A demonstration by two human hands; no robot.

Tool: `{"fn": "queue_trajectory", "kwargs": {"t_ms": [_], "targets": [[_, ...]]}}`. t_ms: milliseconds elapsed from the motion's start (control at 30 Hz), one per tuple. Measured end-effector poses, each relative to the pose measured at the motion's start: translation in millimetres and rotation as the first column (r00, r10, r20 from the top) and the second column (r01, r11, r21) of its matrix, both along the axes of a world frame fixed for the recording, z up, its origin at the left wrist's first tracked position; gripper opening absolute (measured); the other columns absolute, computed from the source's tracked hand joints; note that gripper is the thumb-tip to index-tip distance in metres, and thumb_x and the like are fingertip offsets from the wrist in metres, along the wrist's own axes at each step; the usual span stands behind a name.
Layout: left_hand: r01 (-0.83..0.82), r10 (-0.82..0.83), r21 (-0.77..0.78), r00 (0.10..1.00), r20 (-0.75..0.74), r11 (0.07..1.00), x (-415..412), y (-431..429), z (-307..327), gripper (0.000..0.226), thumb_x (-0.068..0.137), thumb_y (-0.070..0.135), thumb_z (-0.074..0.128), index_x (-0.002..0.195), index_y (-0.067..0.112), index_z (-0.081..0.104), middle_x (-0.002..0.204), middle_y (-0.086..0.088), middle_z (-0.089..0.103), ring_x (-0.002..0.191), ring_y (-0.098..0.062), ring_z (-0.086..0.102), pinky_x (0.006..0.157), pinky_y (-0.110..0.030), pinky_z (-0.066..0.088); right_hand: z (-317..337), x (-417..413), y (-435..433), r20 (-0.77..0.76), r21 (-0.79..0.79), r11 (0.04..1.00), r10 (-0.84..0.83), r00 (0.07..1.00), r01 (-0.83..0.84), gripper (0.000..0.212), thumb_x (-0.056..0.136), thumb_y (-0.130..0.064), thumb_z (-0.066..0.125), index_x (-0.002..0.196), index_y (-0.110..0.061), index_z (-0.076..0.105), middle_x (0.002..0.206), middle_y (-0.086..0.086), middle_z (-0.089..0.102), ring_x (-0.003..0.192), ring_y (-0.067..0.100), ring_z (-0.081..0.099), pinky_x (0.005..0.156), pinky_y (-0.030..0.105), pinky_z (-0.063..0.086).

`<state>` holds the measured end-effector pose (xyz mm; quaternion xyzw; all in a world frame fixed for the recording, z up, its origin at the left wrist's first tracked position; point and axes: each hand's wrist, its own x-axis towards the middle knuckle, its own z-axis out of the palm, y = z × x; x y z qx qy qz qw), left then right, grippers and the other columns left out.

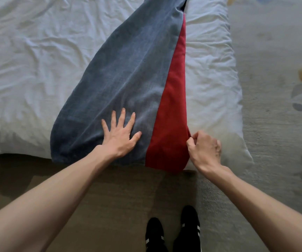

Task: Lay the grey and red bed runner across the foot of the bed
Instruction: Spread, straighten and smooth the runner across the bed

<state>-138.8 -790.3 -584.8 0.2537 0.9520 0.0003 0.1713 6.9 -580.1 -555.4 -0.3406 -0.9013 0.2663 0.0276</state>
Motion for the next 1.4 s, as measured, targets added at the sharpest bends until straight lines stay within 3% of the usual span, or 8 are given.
{"fn": "queue_trajectory", "kwargs": {"t_ms": [200, 367, 633, 867, 1033, 1233, 1300, 1400], "targets": [[0.047, -0.046, 0.012, 0.995, -0.086, 0.999, 17.3, 12.5, 1.1, 0.076, 0.088, 0.065, 0.021, 0.147, 0.032, -0.013, 0.157, -0.005, -0.019, 0.142, -0.029, -0.022, 0.111, -0.060, -0.011, -1.4, 17.4, 28.7, -0.003, 0.067, 0.997, -0.032, 0.999, 0.033, 0.022, 0.088, -0.026, 0.046, 0.075, -0.013, 0.058, 0.071, 0.007, 0.062, 0.071, 0.029, 0.058, 0.083, 0.040, 0.038], [0.178, -0.176, 0.001, 0.973, -0.149, 0.984, 46.1, 36.3, -1.4, 0.074, 0.087, 0.064, 0.020, 0.146, 0.035, -0.015, 0.157, -0.009, -0.015, 0.143, -0.030, -0.017, 0.113, -0.059, -0.006, -0.7, 32.1, 60.8, 0.055, 0.186, 0.967, -0.187, 0.981, 0.174, 0.022, 0.086, -0.023, 0.048, 0.076, -0.007, 0.060, 0.079, 0.017, 0.065, 0.073, 0.032, 0.055, 0.084, 0.041, 0.036], [0.181, -0.157, 0.080, 0.959, -0.237, 0.980, 33.9, 42.3, 5.1, 0.068, 0.089, 0.057, 0.026, 0.149, 0.028, 0.015, 0.154, -0.014, 0.015, 0.140, -0.031, 0.014, 0.109, -0.050, 0.016, -3.7, 24.0, 67.7, 0.204, 0.227, 0.958, -0.223, 0.953, 0.175, 0.024, 0.086, -0.019, 0.044, 0.096, -0.003, 0.060, 0.103, 0.020, 0.063, 0.099, 0.036, 0.056, 0.093, 0.043, 0.033], [0.000, 0.000, -0.034, 1.000, -0.002, 0.999, -15.2, 7.3, 3.5, 0.068, 0.087, 0.067, 0.015, 0.143, 0.044, -0.016, 0.156, 0.000, -0.022, 0.142, -0.027, -0.024, 0.108, -0.065, -0.010, -7.2, 14.8, 73.8, 0.062, 0.075, 0.968, -0.244, 0.968, 0.239, 0.024, 0.092, -0.025, 0.046, 0.091, -0.007, 0.062, 0.099, 0.019, 0.061, 0.098, 0.036, 0.055, 0.094, 0.043, 0.033], [-0.010, 0.010, 0.002, 1.000, -0.018, 1.000, 0.4, 13.4, 1.3, 0.067, 0.088, 0.066, 0.012, 0.143, 0.043, -0.018, 0.156, -0.001, -0.023, 0.141, -0.027, -0.026, 0.106, -0.066, -0.012, -12.1, 29.2, 79.0, 0.080, 0.208, 0.938, -0.298, 0.951, 0.276, 0.026, 0.090, -0.024, 0.046, 0.088, -0.003, 0.062, 0.095, 0.021, 0.062, 0.091, 0.037, 0.058, 0.091, 0.044, 0.033], [0.031, -0.030, 0.022, 0.996, -0.080, 0.999, 1.4, 12.1, -2.4, 0.068, 0.087, 0.065, 0.013, 0.145, 0.040, -0.014, 0.157, -0.004, -0.017, 0.143, -0.028, -0.020, 0.109, -0.063, -0.011, -6.5, 18.7, 71.2, 0.113, 0.166, 0.912, -0.396, 0.911, 0.376, 0.024, 0.088, -0.016, 0.045, 0.105, -0.002, 0.055, 0.115, 0.024, 0.055, 0.111, 0.038, 0.049, 0.098, 0.047, 0.030], [0.033, -0.028, 0.045, 0.994, -0.108, 0.998, -4.6, 9.1, -1.9, 0.069, 0.088, 0.064, 0.017, 0.147, 0.039, -0.011, 0.158, -0.005, -0.015, 0.143, -0.028, -0.017, 0.111, -0.062, -0.010, -3.8, 14.1, 64.5, 0.028, 0.216, 0.927, -0.320, 0.947, 0.307, 0.030, 0.083, -0.012, 0.050, 0.112, -0.004, 0.054, 0.118, 0.023, 0.052, 0.113, 0.039, 0.046, 0.097, 0.047, 0.030], [-0.028, 0.036, 0.074, 0.993, -0.109, 0.997, -17.8, 6.5, -1.3, 0.073, 0.085, 0.068, 0.017, 0.146, 0.039, -0.011, 0.157, -0.004, -0.019, 0.143, -0.026, -0.021, 0.110, -0.061, -0.012, -3.0, 7.8, 49.3, -0.051, 0.338, 0.941, 0.028, 0.998, -0.009, 0.048, 0.080, -0.015, 0.059, 0.125, -0.005, 0.050, 0.127, 0.022, 0.048, 0.116, 0.039, 0.044, 0.097, 0.048, 0.031]]}}
